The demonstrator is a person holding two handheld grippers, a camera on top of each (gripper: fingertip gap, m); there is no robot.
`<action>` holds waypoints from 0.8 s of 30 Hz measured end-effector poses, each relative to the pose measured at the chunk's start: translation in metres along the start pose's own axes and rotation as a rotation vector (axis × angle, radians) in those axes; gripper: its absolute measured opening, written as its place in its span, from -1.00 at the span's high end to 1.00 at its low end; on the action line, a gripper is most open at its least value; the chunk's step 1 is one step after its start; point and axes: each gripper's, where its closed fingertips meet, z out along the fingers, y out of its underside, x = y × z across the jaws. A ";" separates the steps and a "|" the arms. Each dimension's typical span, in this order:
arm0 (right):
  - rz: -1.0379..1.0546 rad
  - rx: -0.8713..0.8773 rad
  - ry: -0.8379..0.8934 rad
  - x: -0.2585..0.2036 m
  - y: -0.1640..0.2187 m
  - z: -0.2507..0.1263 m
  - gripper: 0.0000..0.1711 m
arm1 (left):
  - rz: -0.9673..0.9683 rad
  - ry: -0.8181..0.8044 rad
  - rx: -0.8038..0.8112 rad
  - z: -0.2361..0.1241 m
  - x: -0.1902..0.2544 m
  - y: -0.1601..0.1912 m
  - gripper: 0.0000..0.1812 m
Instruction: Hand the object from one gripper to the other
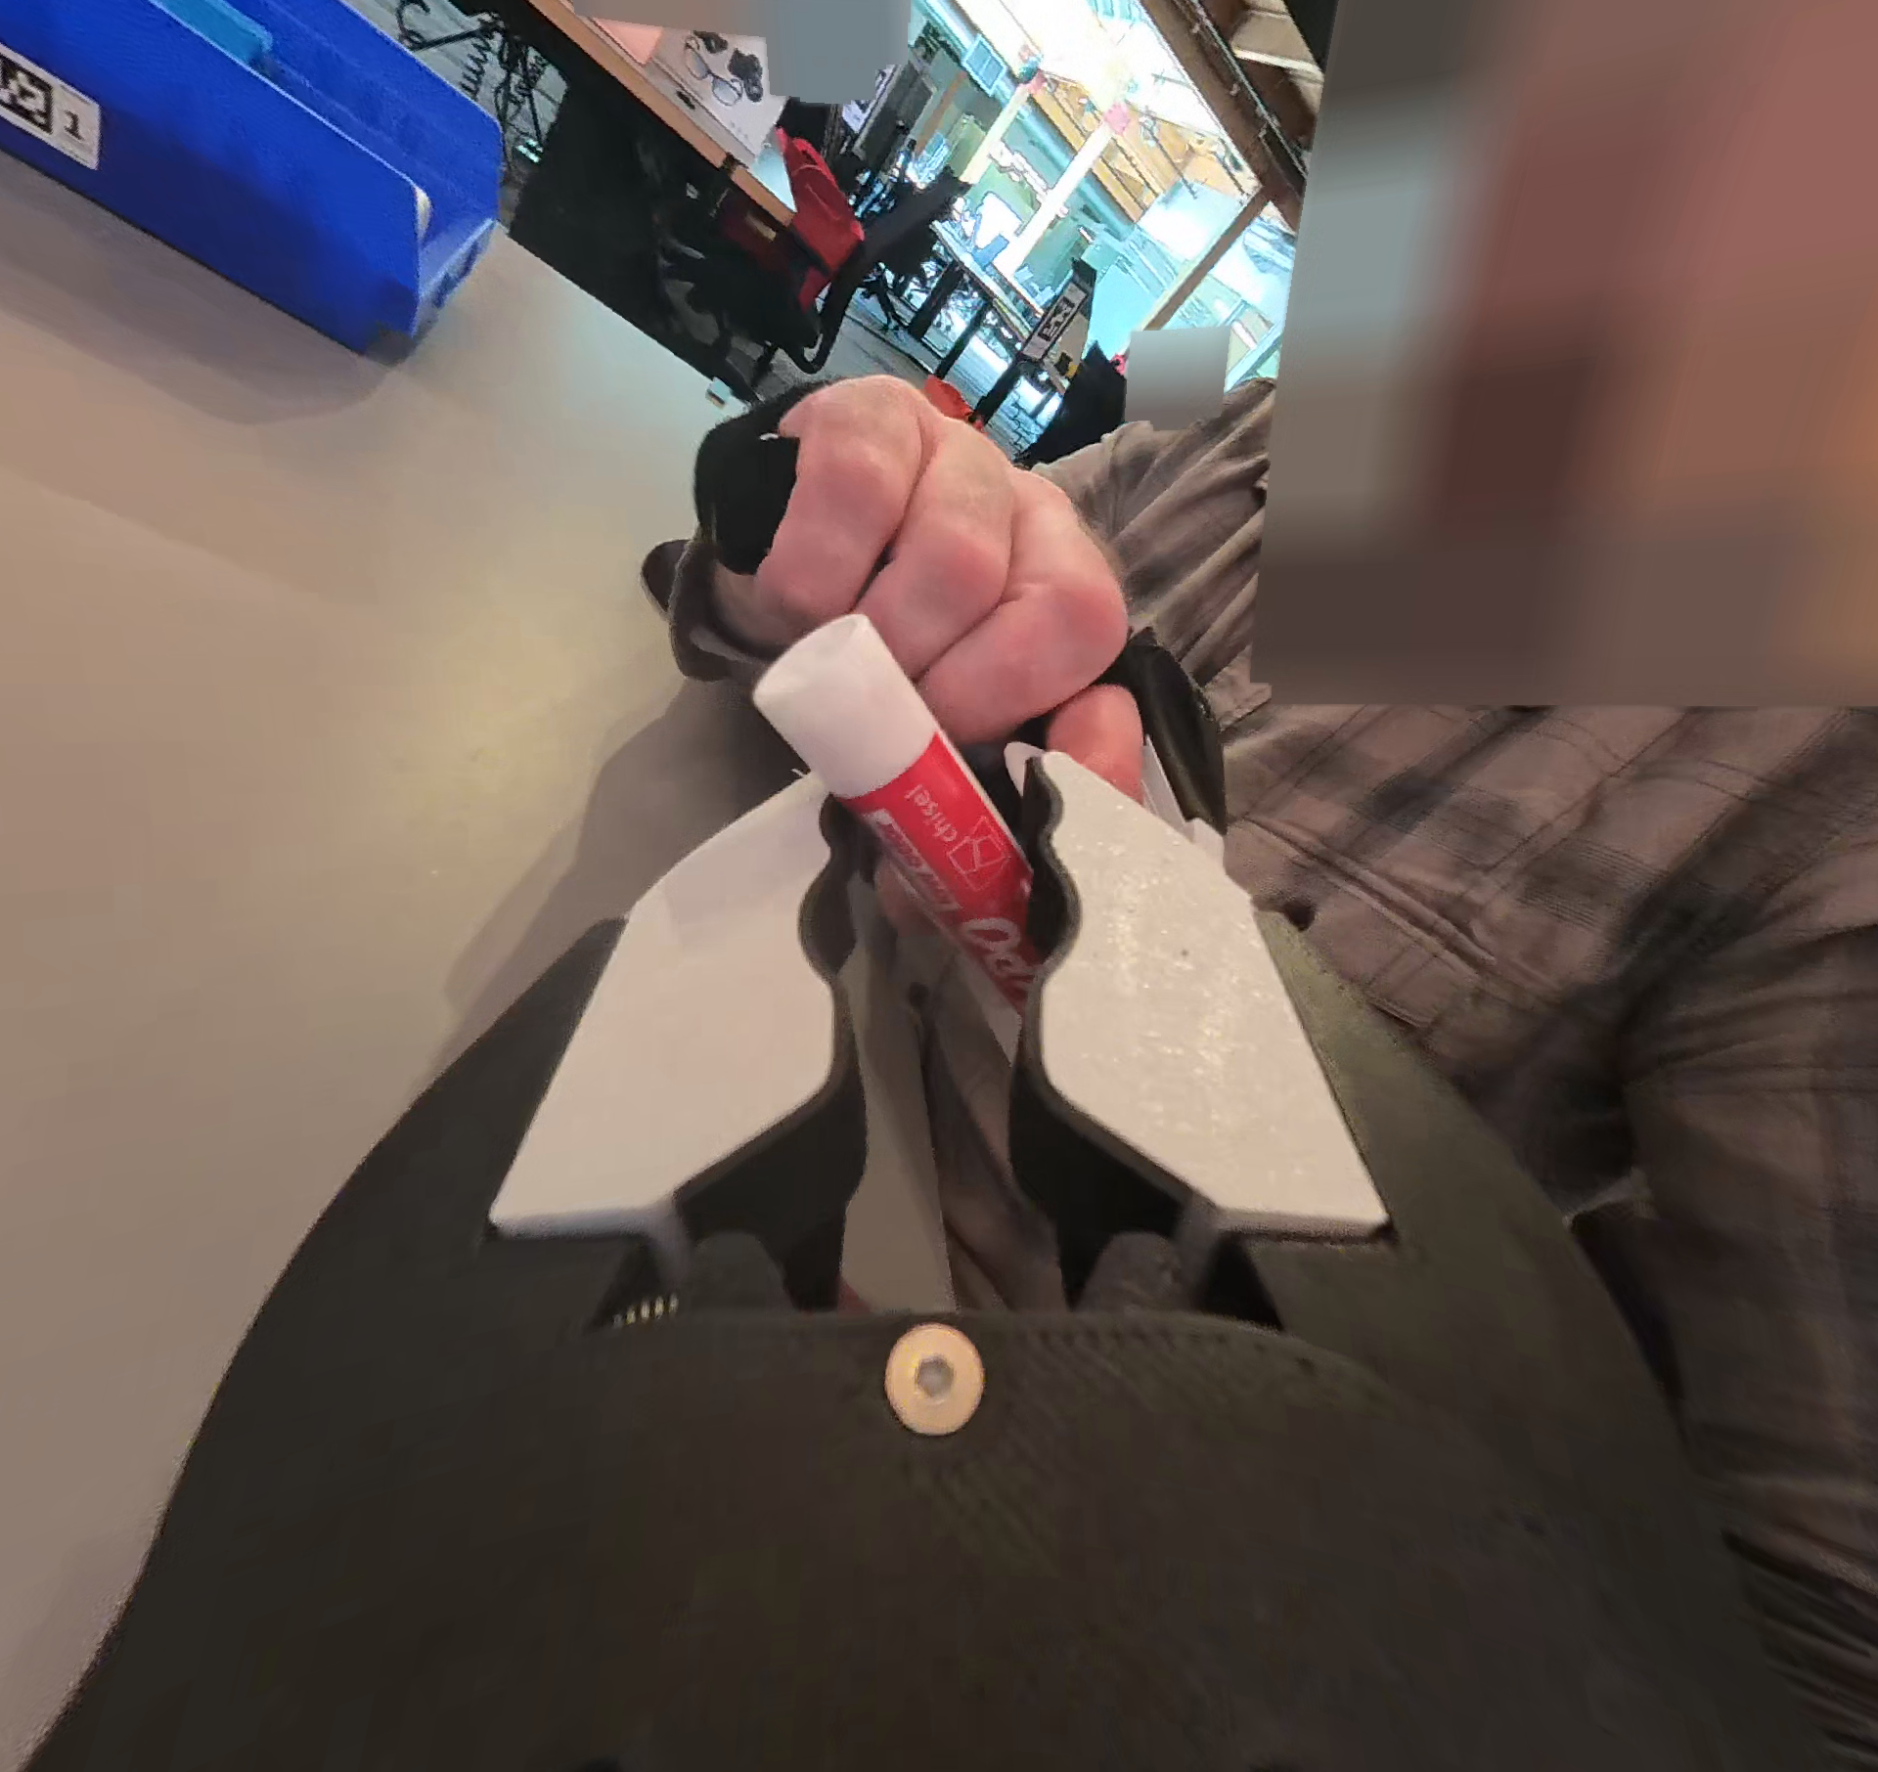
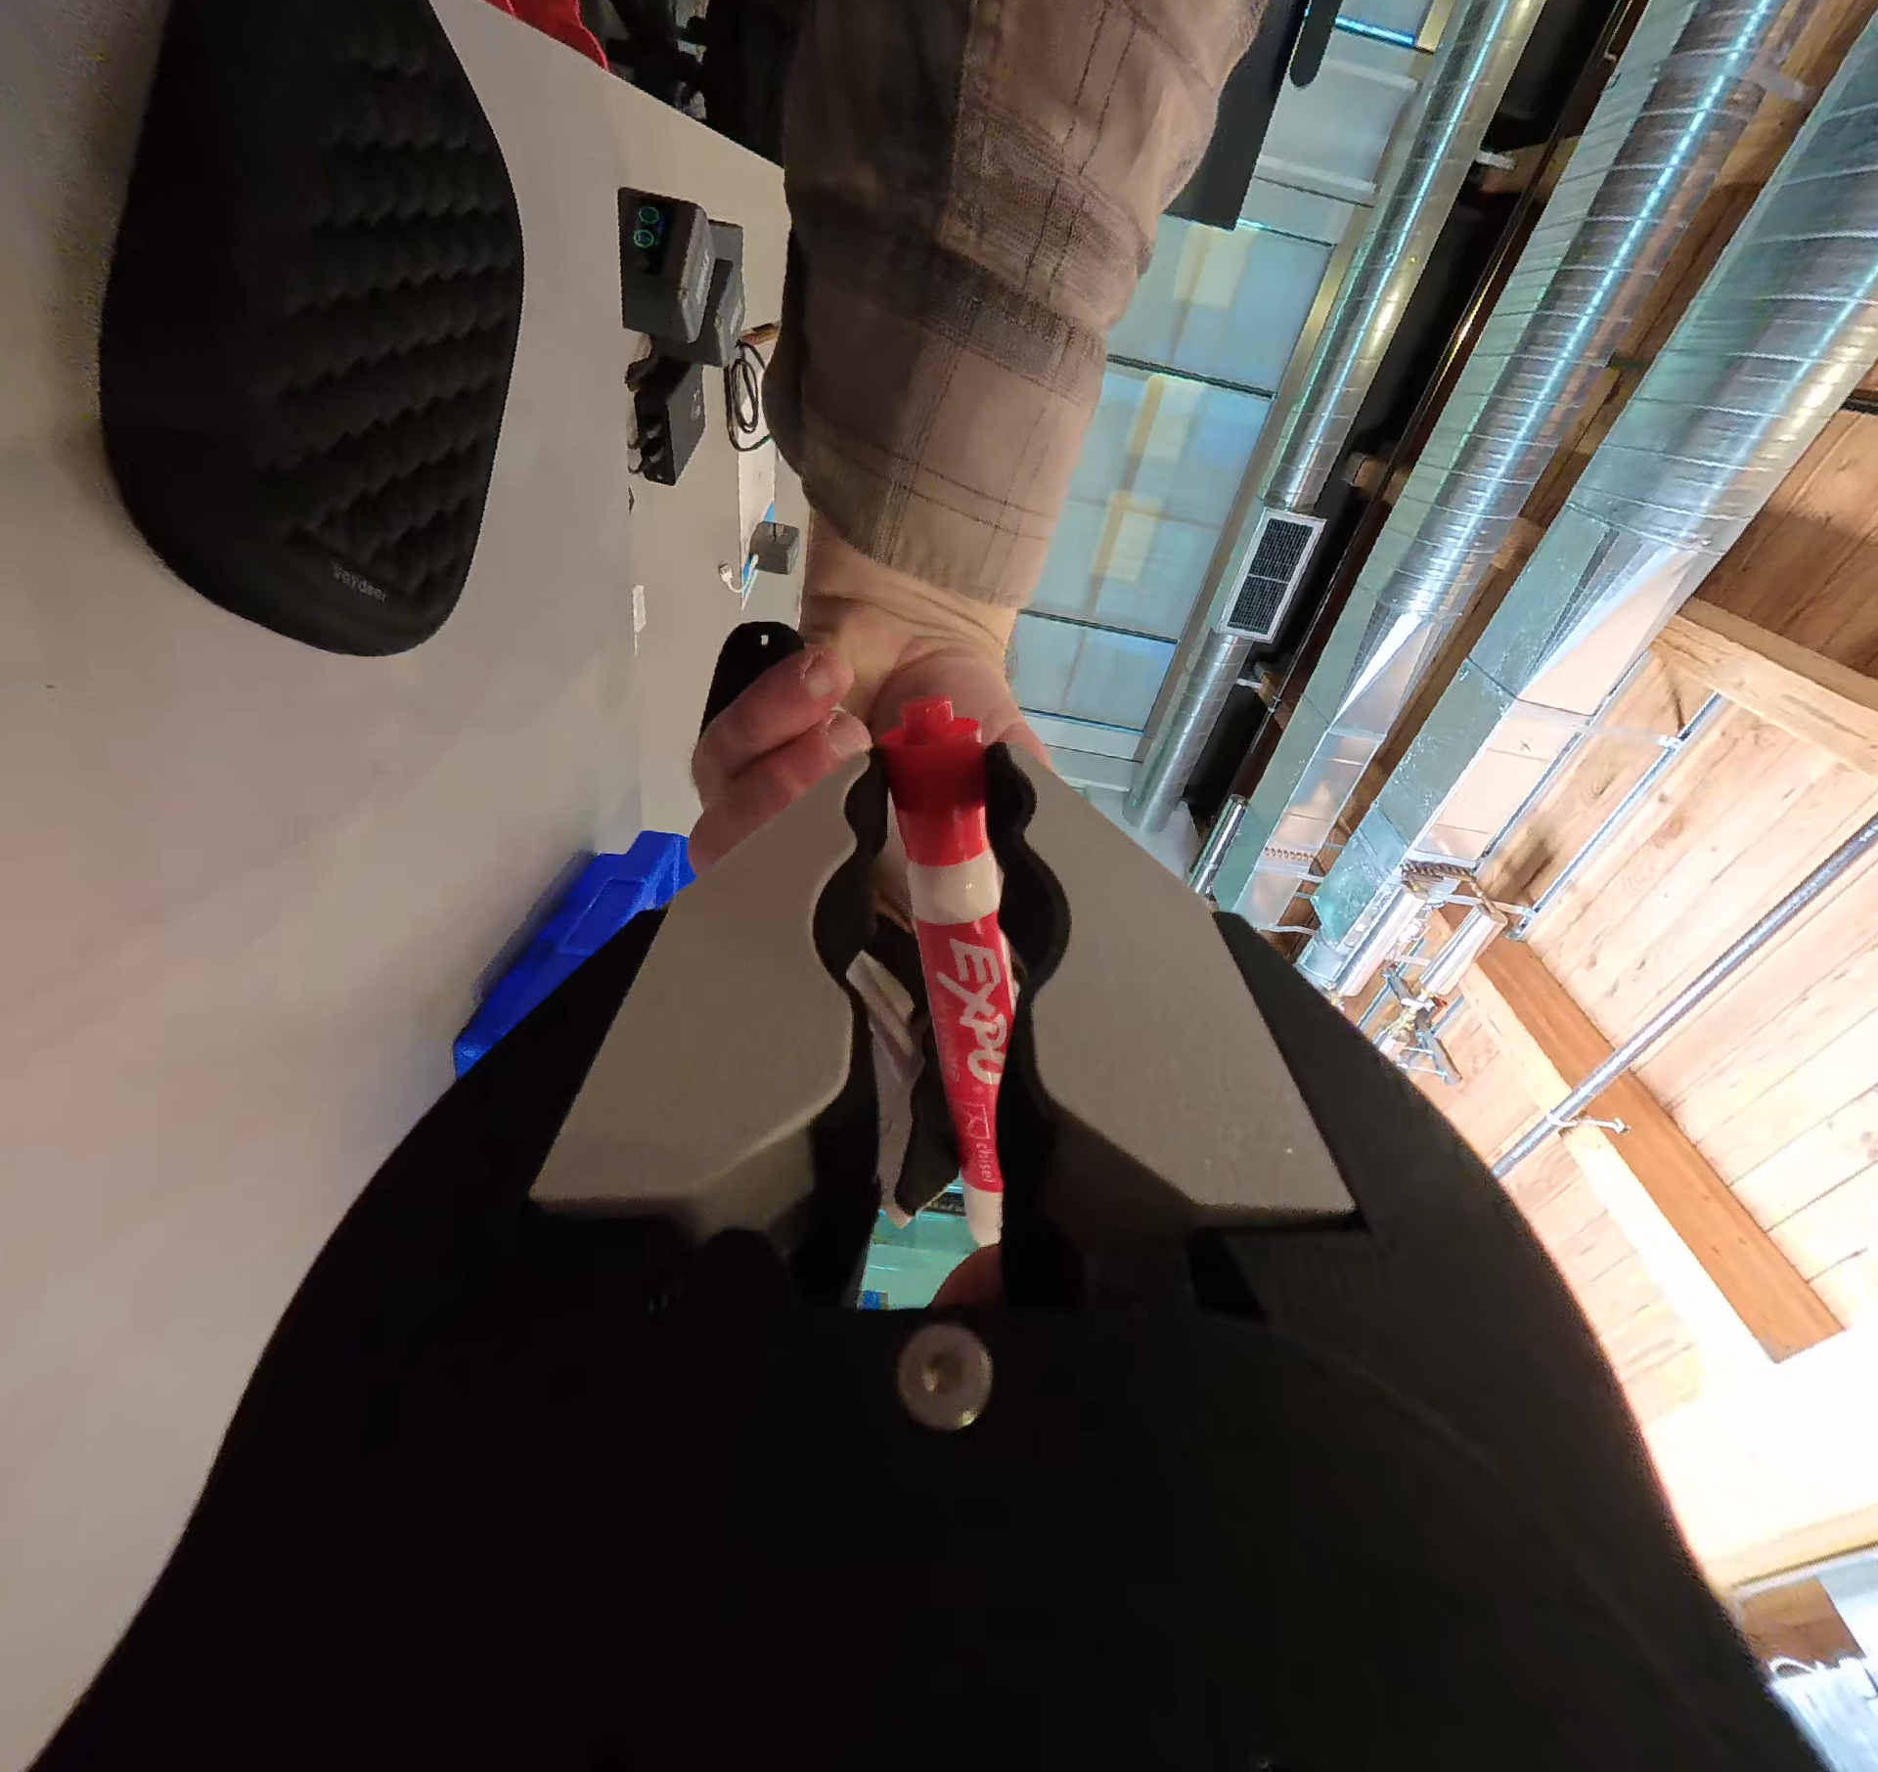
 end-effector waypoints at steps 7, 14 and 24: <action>0.041 -0.040 -0.024 -0.009 0.011 0.003 0.69 | 0.149 -0.126 0.076 -0.006 -0.007 -0.013 0.60; 0.433 -0.012 0.081 0.026 0.051 -0.016 0.56 | 0.412 -0.535 0.193 -0.041 -0.028 -0.051 0.78; 1.387 -0.001 0.046 0.018 0.138 -0.027 0.37 | 0.883 -1.111 0.017 -0.044 -0.057 -0.070 0.74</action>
